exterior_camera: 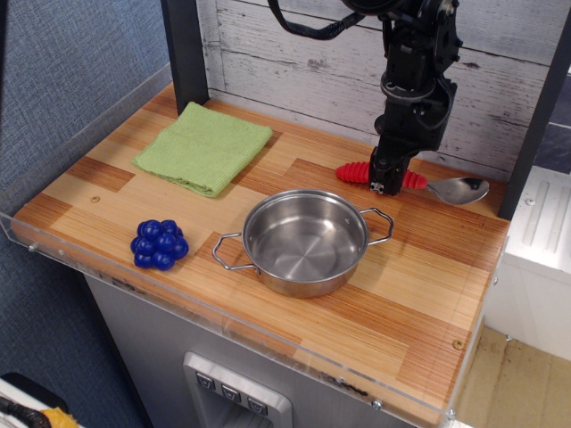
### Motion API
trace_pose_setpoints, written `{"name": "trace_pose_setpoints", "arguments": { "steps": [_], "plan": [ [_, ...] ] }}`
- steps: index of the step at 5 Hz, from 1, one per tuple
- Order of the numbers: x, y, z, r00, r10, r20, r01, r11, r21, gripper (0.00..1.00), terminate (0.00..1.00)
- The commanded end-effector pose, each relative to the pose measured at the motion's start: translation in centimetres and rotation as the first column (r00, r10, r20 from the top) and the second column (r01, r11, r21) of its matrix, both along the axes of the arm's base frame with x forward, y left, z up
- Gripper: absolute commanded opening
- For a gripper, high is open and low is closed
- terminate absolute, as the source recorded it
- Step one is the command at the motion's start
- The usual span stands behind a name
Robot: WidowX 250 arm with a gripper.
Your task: Take the spoon and place it above the silver vessel.
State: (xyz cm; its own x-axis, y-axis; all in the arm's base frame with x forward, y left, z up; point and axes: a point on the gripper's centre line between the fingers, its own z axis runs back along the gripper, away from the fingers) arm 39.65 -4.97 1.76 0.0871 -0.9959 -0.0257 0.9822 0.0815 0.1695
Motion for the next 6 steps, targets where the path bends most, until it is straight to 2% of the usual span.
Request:
{"name": "trace_pose_setpoints", "arguments": {
  "steps": [1,3,4,5,6],
  "plan": [
    [-0.4,-0.2,1.6,0.999,-0.007,0.032,0.006,1.000,0.012,1.00,0.00],
    [-0.2,0.0,3.4,0.999,0.023,0.030,-0.023,1.000,-0.006,1.00,0.00],
    [-0.3,0.3,5.9,0.996,0.074,0.045,-0.072,0.997,-0.042,1.00,0.00],
    [-0.5,1.0,8.1,0.986,0.162,0.039,-0.160,0.985,-0.058,1.00,0.00],
    [-2.0,2.6,9.7,0.942,0.334,0.018,-0.333,0.942,-0.047,1.00,0.00]
  ]
}}
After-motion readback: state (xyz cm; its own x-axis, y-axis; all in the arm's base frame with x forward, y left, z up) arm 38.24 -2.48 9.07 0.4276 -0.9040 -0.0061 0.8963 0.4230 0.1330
